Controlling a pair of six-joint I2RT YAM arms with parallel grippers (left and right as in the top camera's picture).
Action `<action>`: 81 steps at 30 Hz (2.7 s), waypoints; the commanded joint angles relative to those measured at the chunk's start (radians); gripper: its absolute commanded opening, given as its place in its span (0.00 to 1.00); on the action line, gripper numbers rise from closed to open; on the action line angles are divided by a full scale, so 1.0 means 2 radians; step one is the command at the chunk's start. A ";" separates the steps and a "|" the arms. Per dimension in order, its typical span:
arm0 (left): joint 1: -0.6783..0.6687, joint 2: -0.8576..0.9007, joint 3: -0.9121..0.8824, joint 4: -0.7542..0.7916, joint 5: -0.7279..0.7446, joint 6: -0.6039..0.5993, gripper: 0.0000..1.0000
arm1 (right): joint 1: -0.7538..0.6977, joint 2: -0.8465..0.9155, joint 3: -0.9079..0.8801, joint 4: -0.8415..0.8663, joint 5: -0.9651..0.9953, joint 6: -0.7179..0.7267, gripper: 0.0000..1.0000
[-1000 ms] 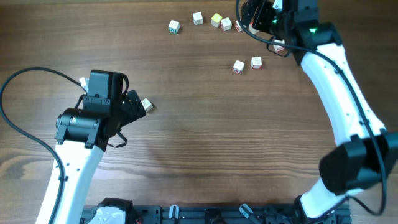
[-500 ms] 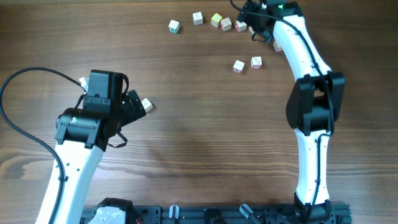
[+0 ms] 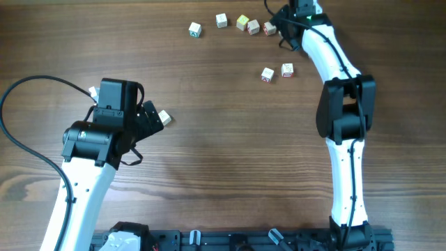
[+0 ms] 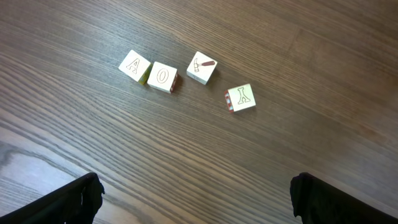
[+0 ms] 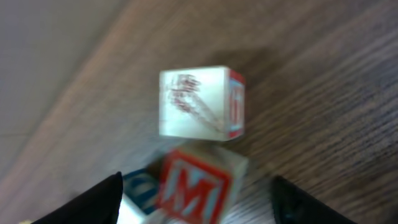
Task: Form a horizontal line
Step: 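Reach the right gripper to the far cluster and grasp the red M block, then carry the red M block to the row's right end and lower it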
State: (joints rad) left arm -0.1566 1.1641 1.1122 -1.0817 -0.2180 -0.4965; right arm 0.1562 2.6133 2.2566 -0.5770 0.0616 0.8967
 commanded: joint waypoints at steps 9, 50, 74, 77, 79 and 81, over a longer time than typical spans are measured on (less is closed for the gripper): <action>0.002 -0.002 0.005 0.000 0.002 -0.006 1.00 | -0.002 0.028 0.007 -0.010 -0.026 -0.064 0.37; 0.318 0.000 0.005 0.020 0.051 -0.061 1.00 | 0.225 -0.195 -0.274 -0.055 -0.222 -0.200 0.15; 0.408 0.224 0.003 0.108 0.089 -0.003 1.00 | 0.315 -0.193 -0.340 0.057 -0.148 -0.172 0.17; 0.408 0.224 0.003 0.118 0.089 -0.004 1.00 | 0.325 -0.193 -0.340 0.057 -0.148 -0.167 0.17; 0.408 0.224 0.003 0.121 0.088 -0.004 1.00 | 0.332 -0.192 -0.340 0.057 -0.142 -0.154 0.18; 0.408 0.224 0.003 0.121 0.088 -0.004 1.00 | 0.338 -0.189 -0.340 0.058 -0.137 -0.142 0.18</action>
State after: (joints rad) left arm 0.6540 1.6009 1.1122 -0.8440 -0.0528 -0.5205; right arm 0.8070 2.2078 1.5860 -0.4614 -0.2417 0.5648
